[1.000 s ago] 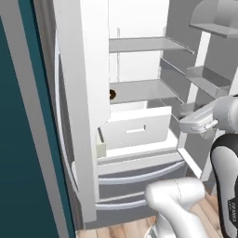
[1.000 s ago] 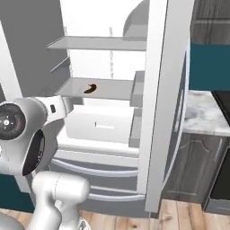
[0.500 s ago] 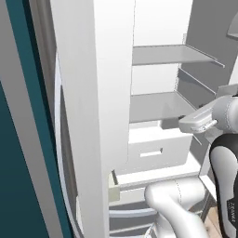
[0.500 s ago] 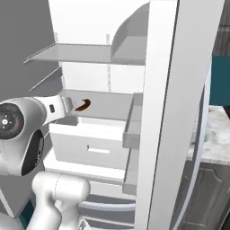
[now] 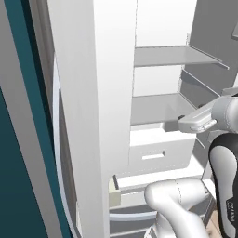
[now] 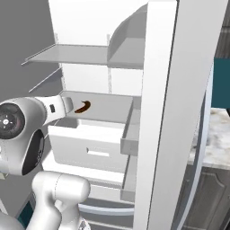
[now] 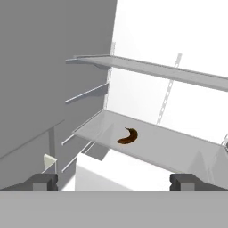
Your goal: Retrieve the kiwi and banana from the fridge and place them into the bowl on the dining table.
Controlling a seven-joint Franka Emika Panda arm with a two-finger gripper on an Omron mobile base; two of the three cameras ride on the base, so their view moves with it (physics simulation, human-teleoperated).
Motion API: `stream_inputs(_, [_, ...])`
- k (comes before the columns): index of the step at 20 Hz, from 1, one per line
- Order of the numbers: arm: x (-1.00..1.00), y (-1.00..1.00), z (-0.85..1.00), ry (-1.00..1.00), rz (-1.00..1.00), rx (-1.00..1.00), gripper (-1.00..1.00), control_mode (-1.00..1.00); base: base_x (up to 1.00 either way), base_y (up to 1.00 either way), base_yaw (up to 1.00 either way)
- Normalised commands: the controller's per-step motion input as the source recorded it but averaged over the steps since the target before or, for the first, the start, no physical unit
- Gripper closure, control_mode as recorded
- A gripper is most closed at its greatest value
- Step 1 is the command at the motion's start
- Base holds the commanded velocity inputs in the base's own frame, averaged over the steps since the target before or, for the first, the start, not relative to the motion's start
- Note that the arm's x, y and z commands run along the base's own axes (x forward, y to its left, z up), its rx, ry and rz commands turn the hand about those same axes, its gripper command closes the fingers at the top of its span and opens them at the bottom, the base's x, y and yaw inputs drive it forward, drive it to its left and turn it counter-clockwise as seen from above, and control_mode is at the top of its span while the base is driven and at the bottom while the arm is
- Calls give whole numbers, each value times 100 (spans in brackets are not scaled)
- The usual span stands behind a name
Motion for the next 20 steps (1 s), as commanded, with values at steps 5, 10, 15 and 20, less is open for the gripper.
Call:
stream_inputs(5, [0, 0, 0, 0, 0, 0, -100, 100, 17, 1, 3])
stream_inputs(10, [0, 0, 0, 0, 0, 0, -100, 100, 11, 1, 0])
stream_inputs(15, [5, 13, -12, 1, 0, -2, -100, -100, 6, 5, 0])
stream_inputs(20, [29, 19, -12, 8, -1, -1, -100, -100, 0, 0, 0])
